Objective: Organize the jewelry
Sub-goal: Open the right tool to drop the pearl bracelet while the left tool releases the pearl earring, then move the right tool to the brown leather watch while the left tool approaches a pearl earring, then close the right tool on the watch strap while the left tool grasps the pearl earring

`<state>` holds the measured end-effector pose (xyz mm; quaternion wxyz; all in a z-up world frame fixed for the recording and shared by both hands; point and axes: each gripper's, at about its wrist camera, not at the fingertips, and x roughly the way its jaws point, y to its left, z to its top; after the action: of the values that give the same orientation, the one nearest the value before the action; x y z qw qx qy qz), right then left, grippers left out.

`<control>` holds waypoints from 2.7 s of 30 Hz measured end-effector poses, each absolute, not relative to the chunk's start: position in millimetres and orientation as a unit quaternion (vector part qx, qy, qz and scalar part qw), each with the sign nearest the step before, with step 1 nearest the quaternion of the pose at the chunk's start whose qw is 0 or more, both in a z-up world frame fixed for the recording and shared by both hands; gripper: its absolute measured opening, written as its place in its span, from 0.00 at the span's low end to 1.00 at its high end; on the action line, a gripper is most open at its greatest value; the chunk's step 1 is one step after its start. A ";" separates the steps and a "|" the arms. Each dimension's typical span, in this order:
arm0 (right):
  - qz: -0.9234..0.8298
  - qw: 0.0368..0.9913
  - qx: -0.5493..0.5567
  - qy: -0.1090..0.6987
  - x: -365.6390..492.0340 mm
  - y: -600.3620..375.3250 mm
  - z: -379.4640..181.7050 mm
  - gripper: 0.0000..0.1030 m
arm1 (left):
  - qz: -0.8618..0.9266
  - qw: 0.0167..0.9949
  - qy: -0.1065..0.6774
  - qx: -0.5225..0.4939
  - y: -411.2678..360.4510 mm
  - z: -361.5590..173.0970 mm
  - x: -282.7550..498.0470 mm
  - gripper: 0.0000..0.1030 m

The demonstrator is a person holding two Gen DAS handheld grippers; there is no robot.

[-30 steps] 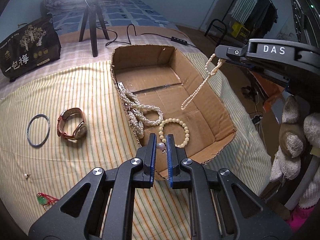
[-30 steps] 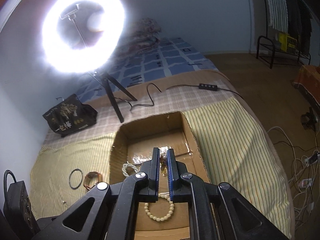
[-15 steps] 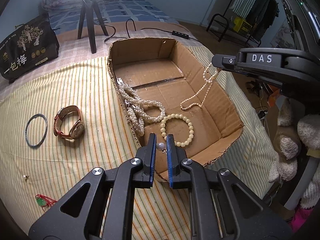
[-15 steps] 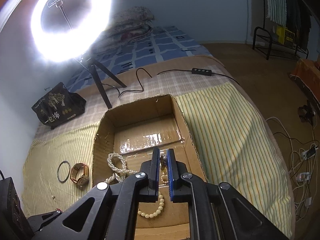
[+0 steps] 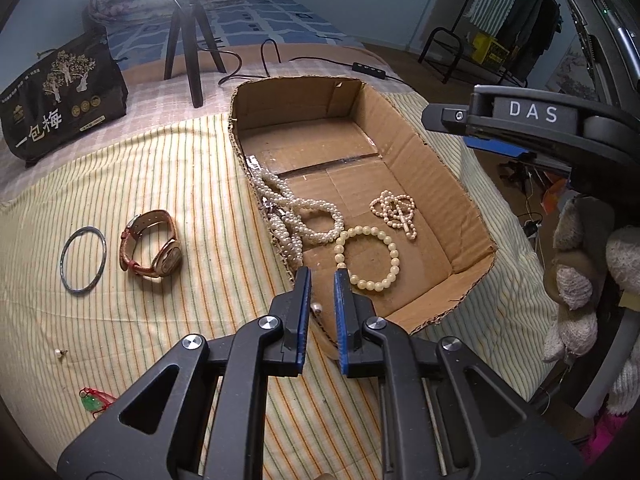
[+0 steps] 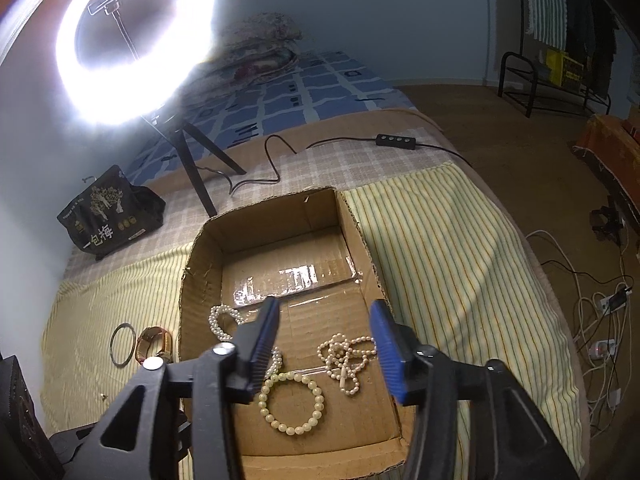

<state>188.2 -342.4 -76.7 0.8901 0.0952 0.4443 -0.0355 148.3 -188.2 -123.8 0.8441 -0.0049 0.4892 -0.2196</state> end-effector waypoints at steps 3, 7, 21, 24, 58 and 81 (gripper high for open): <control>-0.039 0.891 0.097 0.442 186.4 -343.1 -74.7 0.61 | -0.218 0.847 0.485 -0.002 -183.1 -121.1 146.2 0.10; -0.044 0.893 0.097 0.438 183.7 -342.4 -72.8 0.70 | -0.212 0.850 0.482 0.000 -173.7 -117.6 144.6 0.11; -0.078 0.907 0.039 0.413 176.8 -322.9 -60.3 0.98 | -0.182 0.866 0.465 0.015 -128.6 -108.3 135.9 0.27; -0.070 0.912 0.019 0.403 173.6 -313.5 -57.0 0.98 | -0.169 0.871 0.461 0.018 -112.4 -107.5 135.8 0.27; 0.136 0.838 0.025 0.527 188.3 -163.4 -125.8 0.46 | -0.067 0.823 0.551 -0.120 66.7 -166.2 145.5 0.27; 0.114 0.823 0.028 0.555 227.9 -149.8 -162.3 0.29 | -0.054 0.801 0.579 -0.143 65.6 -193.6 168.8 0.19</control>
<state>227.9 -149.8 -162.3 0.8234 0.0278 0.5552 0.1141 168.8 65.6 -193.6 0.8009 -0.1429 0.5789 -0.0542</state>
